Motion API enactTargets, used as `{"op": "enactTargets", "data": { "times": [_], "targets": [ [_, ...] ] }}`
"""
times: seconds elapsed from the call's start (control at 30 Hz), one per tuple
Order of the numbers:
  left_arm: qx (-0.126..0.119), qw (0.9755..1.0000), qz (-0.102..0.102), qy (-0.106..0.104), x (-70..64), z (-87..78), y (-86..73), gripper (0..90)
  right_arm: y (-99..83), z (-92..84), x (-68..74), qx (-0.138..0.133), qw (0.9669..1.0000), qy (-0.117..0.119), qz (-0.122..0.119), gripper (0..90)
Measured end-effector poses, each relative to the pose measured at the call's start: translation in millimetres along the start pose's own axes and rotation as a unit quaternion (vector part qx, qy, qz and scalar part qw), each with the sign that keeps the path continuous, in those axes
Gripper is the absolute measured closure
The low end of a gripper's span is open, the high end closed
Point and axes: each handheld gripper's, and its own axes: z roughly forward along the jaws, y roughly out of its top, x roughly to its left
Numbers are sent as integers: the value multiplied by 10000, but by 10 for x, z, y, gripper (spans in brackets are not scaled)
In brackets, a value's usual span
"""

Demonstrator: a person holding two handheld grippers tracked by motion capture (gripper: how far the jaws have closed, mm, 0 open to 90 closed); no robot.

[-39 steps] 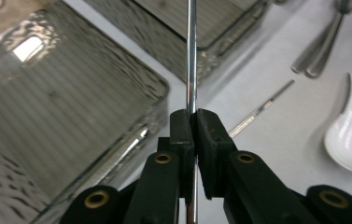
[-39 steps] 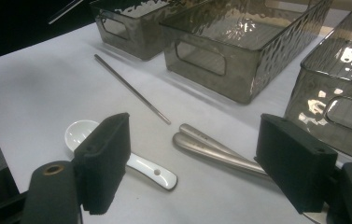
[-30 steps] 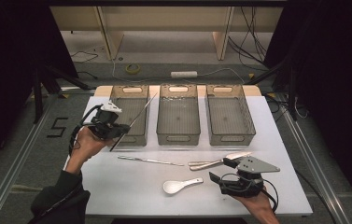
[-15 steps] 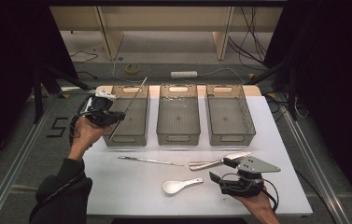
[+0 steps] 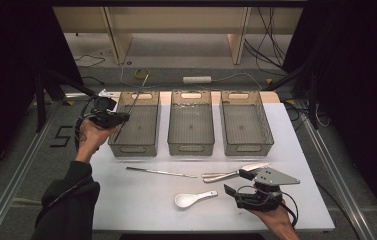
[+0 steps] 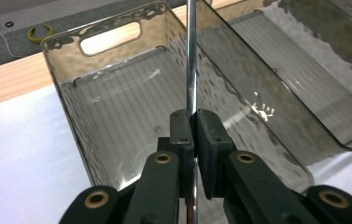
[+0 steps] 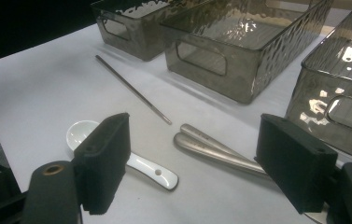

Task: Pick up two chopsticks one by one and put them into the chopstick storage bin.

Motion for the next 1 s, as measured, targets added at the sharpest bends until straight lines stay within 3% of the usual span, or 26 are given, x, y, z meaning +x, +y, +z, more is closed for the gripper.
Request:
{"op": "enactTargets", "data": {
  "times": [0.17, 0.57, 1.0],
  "targets": [
    [-46, 9998, -161, 44, 74, 51, -56, 847, -1, 3, -1, 9, 10000, 4, 6, 270],
    [-187, 9993, -322, 88, 123, 176, -244, 846, -4, 8, -2, 16, 10000, 8, 8, 270],
    [-232, 9989, -381, 170, 188, 249, -308, 847, -7, 16, 6, 41, 10000, 17, -3, 270]
  ]
}}
